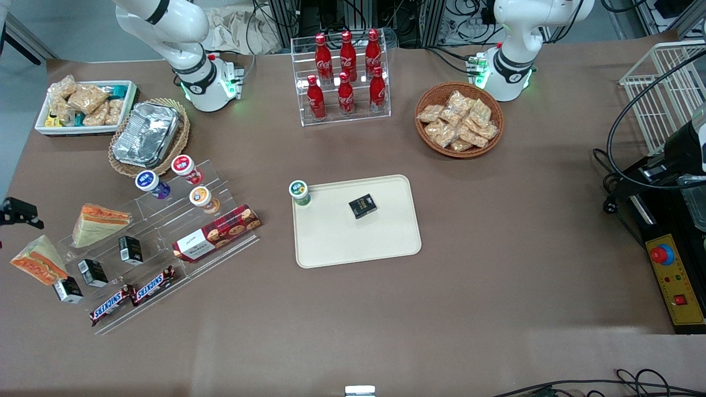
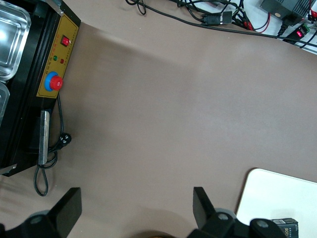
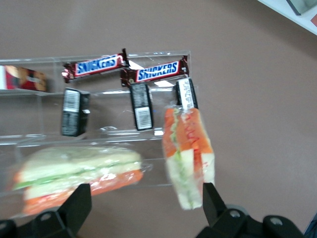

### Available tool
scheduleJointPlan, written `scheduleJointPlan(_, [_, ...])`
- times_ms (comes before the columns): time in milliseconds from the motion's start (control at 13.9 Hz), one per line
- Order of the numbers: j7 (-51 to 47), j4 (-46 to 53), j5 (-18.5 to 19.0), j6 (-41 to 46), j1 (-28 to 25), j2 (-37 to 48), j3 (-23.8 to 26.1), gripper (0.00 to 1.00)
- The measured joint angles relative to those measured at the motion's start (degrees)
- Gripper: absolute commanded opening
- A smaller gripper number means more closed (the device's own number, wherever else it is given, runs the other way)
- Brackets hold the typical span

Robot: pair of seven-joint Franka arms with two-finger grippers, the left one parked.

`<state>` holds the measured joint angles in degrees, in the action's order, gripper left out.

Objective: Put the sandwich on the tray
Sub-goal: 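Lower the right gripper and close it on the wrapped sandwich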

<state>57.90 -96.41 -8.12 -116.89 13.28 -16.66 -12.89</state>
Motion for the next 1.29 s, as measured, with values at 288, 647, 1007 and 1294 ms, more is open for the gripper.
scheduleJointPlan(288, [2.01, 0.01, -0.02, -3.98, 0.03, -3.38, 0.03, 1.0])
scheduleJointPlan(647, [3.26, 0.05, -0.02, -7.92, 0.04, -6.09, 0.01, 1.0])
scheduleJointPlan(1007, [3.34, 0.16, -0.02, -8.64, 0.32, -6.83, -0.01, 0.98])
scheduleJointPlan(1294, [3.37, 0.16, -0.02, -8.64, 0.32, -6.83, -0.01, 0.7])
